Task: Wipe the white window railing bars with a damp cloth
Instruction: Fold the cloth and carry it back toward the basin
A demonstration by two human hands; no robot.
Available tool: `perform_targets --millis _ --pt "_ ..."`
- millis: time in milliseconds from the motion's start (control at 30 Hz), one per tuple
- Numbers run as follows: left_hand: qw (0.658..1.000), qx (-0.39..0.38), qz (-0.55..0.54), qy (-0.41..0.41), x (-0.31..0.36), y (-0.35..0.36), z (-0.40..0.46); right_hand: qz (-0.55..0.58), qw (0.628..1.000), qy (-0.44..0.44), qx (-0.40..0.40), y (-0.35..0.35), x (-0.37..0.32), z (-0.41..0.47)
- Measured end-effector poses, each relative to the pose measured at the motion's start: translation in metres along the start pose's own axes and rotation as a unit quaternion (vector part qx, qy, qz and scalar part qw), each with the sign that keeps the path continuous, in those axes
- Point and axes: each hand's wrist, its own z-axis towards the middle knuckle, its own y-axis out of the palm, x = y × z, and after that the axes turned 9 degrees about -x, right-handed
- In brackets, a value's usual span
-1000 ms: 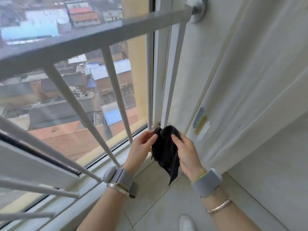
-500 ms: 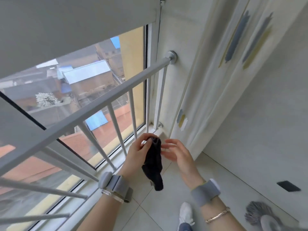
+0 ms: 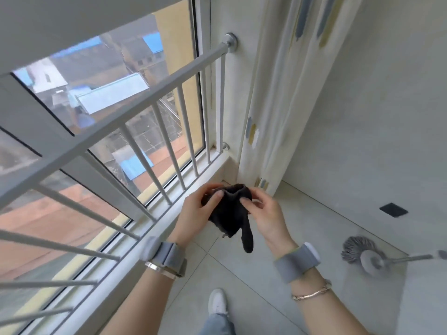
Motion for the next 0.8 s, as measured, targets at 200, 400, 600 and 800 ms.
perform_targets --millis 200,400,600,800 --pt "0.995 -0.076 0.069 -0.012 -0.002 0.036 -0.076 -0.063 0.998 -0.021 0.018 -0.025 0.021 -0.084" --pt "0.976 -0.169 0.136 -0.022 -0.02 0.089 -0.167 -0.248 0.966 -0.07 0.009 -0.049 0.041 -0.182" --pt "0.988 -0.128 -0.018 -0.089 0.002 0.118 -0.243 -0.371 0.927 -0.043 0.012 -0.047 0.039 -0.258" --pt "0.95 -0.143 -0.235 -0.145 0.005 0.127 -0.297 -0.186 0.978 0.077 0.046 -0.023 0.06 -0.317"
